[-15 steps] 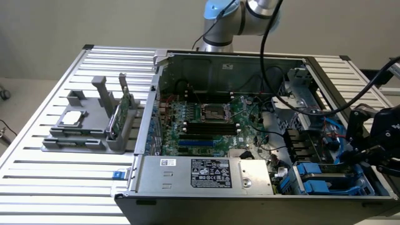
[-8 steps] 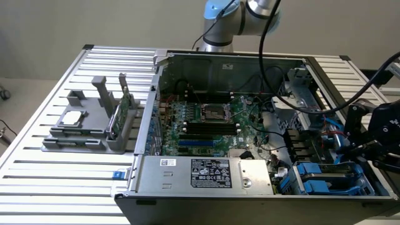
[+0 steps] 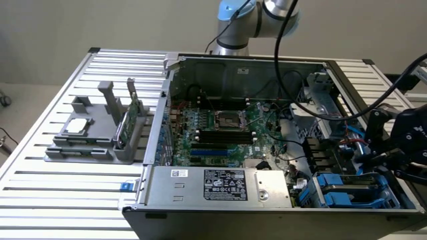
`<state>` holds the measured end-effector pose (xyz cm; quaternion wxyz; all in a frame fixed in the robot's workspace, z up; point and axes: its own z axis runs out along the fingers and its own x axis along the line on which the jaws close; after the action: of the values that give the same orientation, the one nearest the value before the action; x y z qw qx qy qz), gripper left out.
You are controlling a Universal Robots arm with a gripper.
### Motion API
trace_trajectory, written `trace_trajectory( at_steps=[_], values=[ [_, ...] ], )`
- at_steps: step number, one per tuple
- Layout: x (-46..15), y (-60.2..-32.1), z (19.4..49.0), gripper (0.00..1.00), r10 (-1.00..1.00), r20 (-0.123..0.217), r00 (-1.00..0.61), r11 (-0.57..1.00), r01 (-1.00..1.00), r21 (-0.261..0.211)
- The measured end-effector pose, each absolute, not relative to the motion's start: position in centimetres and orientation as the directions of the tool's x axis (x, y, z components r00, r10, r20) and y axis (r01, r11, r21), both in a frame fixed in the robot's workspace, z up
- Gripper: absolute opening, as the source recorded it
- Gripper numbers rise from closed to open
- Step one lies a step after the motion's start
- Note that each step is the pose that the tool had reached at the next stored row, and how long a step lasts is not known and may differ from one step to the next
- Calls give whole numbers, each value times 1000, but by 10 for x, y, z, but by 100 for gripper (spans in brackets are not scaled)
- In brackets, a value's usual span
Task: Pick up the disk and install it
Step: 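Insert the first disk wire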
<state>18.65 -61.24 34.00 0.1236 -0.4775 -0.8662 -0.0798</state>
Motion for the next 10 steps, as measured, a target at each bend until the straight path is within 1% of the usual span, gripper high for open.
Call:
trace_trajectory(
  at_steps=[4, 10],
  values=[
    [186, -613, 340, 17, 813, 292, -504, 523, 852, 13],
    [186, -612, 340, 17, 846, 279, -454, 472, 882, 4]
  ],
)
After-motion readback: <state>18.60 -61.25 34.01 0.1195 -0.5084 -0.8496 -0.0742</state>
